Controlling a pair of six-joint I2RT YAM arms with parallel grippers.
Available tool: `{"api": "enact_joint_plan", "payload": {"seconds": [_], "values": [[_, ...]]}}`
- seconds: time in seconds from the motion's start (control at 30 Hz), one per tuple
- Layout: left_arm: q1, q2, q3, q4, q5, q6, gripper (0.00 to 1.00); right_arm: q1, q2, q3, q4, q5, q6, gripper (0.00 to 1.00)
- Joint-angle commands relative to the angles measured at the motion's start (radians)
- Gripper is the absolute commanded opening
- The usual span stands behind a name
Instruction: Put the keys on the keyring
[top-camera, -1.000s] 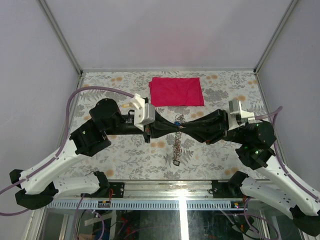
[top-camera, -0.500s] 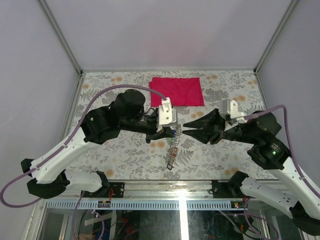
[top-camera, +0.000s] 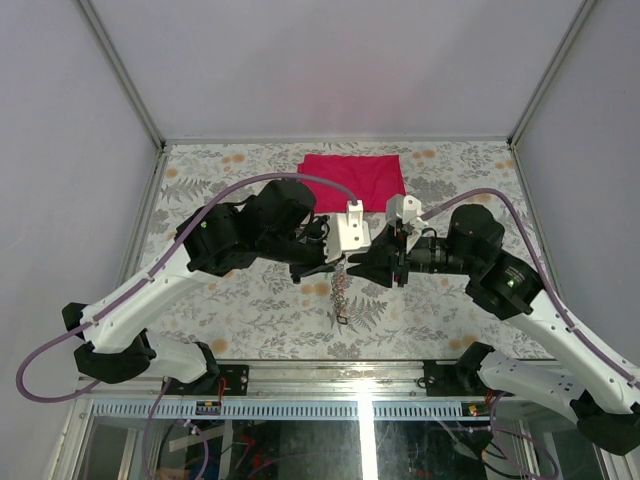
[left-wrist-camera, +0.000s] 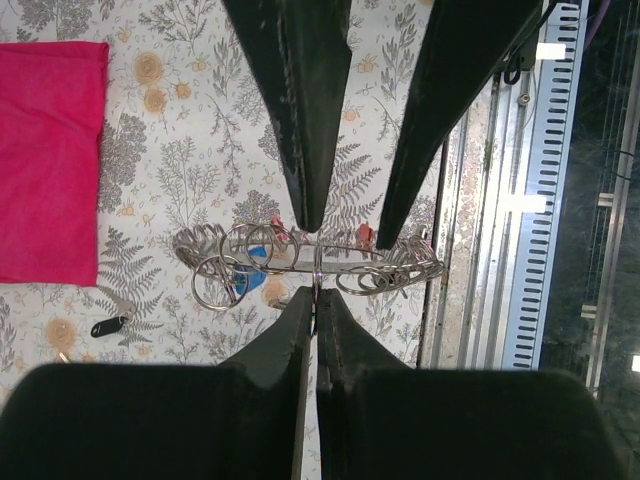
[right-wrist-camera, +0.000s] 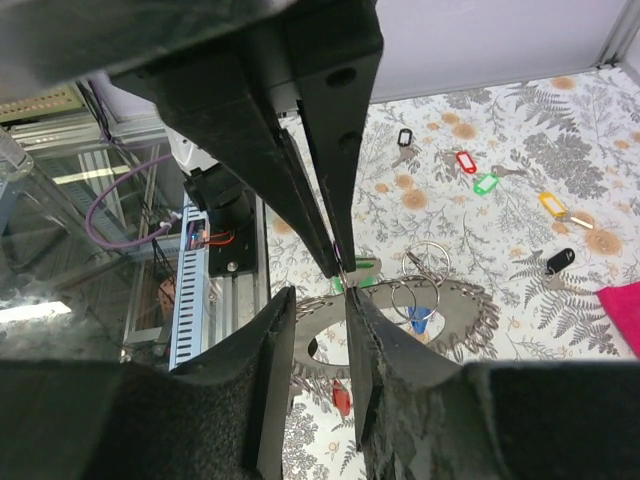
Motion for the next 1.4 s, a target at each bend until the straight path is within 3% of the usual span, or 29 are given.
{"api": "enact_joint_plan", "payload": {"seconds": [0.0, 0.33, 0.73, 0.9, 1.17, 1.27, 1.37], "values": [[-0.015, 0.0, 0.051, -0.01, -0.038, 0.018, 0.0, 0.005, 0.026, -0.014, 0.078, -0.042, 0.017, 0.34], [-0.026, 0.007, 0.056, -0.009, -0.03, 0.026, 0.0, 0.004, 0.076, -0.037, 0.164, -0.069, 0.036, 0.37], [-0.028, 0.003, 0.053, -0.005, -0.035, 0.033, 0.0, 0.005, 0.106, -0.055, 0.162, -0.094, 0.023, 0.33], [-0.03, -0.001, 0.047, -0.004, -0.041, 0.038, 0.0, 0.004, 0.106, -0.056, 0.141, -0.093, 0.006, 0.26], [-0.029, -0.004, 0.043, 0.001, -0.045, 0.041, 0.0, 0.005, 0.113, -0.05, 0.138, -0.1, -0.001, 0.0], [-0.029, -0.019, 0.033, 0.014, -0.039, 0.042, 0.0, 0.005, 0.099, -0.046, 0.133, -0.098, -0.011, 0.0], [-0.03, -0.057, -0.008, 0.062, -0.021, 0.041, 0.11, 0.005, 0.074, -0.046, 0.135, -0.091, -0.018, 0.0]]}}
